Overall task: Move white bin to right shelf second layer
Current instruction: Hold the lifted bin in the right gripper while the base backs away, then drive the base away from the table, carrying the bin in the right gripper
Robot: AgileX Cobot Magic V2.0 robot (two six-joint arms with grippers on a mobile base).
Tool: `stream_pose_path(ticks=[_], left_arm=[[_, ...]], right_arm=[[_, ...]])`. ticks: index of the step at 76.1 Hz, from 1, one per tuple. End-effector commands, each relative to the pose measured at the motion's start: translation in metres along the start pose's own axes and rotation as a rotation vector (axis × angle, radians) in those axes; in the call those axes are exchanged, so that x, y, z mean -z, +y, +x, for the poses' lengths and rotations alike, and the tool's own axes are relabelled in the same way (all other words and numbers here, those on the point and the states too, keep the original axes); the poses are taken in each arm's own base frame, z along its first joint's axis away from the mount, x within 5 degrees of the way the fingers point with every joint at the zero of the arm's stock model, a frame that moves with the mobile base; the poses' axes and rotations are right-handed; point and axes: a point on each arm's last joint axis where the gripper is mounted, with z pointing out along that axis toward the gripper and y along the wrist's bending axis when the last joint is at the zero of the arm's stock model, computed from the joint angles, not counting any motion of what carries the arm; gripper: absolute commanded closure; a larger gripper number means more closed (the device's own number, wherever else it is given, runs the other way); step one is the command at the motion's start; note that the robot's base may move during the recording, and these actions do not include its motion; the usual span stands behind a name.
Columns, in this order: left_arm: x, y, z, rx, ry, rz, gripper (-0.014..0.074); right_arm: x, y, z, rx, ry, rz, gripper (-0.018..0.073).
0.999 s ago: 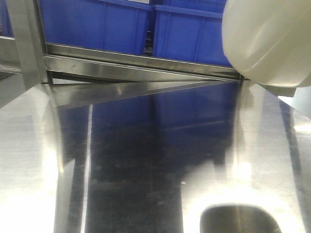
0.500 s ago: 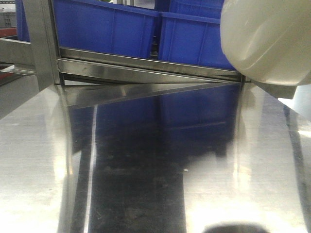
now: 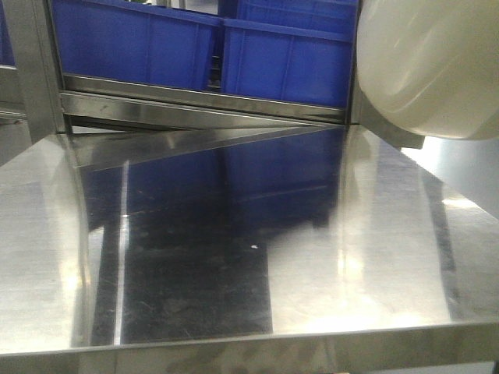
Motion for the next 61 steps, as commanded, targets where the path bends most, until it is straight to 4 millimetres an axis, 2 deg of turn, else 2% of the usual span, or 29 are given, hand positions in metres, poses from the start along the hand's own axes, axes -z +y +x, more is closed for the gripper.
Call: stream_pose_path(ticks=[1,61], left_arm=[[-0.001,-0.0005,0.0036,0.005,-0.065,0.003,0.0512],[-0.001,-0.0005,0.0036,0.005,-0.065,0.003,0.0512]], right_arm=[[0.0047,0.0019,-0.0193,0.008,-0.135,-0.019,0.0504],[0.005,0.0019,-0.0194,0.007,-0.136,-0.019,0.0504]])
